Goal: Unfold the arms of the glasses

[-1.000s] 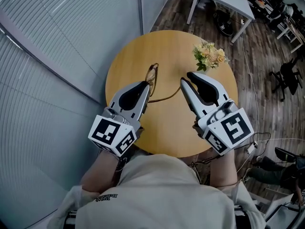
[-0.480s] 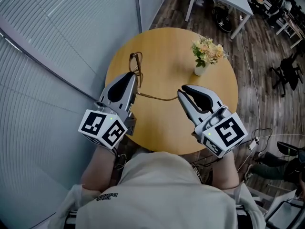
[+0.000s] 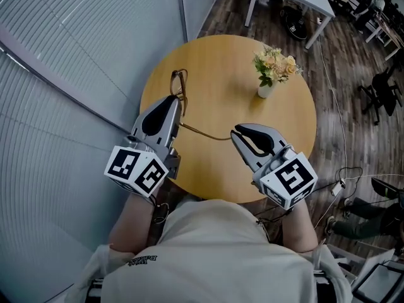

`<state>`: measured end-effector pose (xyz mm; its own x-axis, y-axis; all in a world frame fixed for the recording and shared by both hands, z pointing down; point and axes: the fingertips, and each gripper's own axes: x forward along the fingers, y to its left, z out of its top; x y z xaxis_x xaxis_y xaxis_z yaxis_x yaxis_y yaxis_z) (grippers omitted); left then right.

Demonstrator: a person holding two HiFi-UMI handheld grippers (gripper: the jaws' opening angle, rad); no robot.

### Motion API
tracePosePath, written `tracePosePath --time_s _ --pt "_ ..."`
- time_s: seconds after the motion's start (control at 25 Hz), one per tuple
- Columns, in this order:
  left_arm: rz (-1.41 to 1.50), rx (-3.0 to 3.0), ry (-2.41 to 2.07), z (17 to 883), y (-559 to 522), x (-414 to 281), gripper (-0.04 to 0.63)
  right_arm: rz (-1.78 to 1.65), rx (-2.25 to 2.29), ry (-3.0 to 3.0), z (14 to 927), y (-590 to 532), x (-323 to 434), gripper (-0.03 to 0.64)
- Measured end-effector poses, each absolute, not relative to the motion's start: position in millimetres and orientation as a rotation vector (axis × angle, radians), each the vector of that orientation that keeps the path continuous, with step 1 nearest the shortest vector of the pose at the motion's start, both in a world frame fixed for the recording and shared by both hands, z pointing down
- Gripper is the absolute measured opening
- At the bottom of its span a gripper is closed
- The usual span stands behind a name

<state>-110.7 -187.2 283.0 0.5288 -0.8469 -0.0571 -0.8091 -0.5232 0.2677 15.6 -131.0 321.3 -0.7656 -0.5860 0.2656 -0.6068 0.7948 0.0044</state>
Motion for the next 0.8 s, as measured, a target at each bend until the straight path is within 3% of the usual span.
tracePosePath --time_s 0.8 --pt "-0.06 2.726 -1.241 293 -168 -58 0.038 -0.147 0.606 -2.662 307 -129 -24 0.086"
